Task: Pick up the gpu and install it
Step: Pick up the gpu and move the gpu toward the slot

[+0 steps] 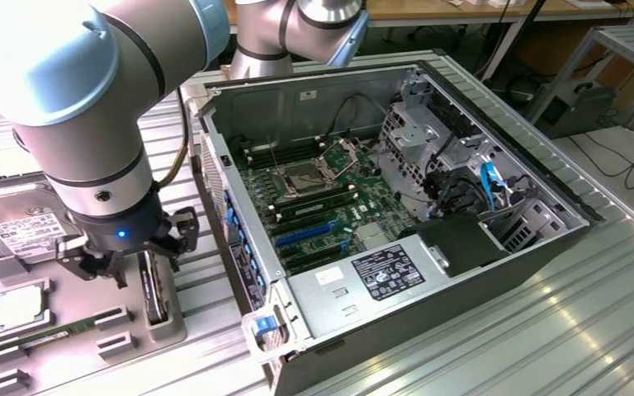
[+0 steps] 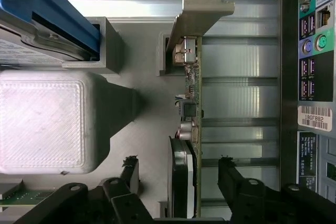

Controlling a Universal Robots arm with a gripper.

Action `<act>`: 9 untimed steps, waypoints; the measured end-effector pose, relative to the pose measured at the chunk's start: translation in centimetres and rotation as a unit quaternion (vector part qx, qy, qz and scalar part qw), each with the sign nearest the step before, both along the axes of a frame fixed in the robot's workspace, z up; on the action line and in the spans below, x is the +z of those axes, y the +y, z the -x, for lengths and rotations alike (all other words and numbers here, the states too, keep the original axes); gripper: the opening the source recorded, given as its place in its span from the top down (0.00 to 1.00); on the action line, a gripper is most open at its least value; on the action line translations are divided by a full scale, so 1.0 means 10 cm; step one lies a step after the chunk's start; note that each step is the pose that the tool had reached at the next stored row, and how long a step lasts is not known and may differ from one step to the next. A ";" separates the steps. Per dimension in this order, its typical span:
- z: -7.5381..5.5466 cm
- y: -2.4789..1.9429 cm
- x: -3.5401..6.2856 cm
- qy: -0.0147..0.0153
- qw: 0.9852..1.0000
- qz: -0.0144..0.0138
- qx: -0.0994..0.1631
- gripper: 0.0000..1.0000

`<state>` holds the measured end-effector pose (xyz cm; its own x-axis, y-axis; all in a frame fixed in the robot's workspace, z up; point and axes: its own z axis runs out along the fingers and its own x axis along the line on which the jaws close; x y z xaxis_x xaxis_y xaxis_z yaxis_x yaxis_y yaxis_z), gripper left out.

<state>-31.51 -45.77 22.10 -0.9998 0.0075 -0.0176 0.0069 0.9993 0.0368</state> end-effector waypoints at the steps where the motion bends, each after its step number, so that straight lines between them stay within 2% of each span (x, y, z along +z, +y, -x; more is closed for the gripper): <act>1: 0.00 0.000 0.000 0.000 1.000 0.000 0.000 0.29; 4: 0.00 0.000 0.000 0.000 1.000 0.000 0.000 0.47; 8: 0.00 0.000 0.000 0.000 1.000 0.000 0.000 0.49; 9: 0.00 0.000 0.000 0.000 1.000 0.000 0.000 0.55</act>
<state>-31.51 -45.77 22.10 -0.9998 0.0075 -0.0175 0.0069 0.9993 0.0368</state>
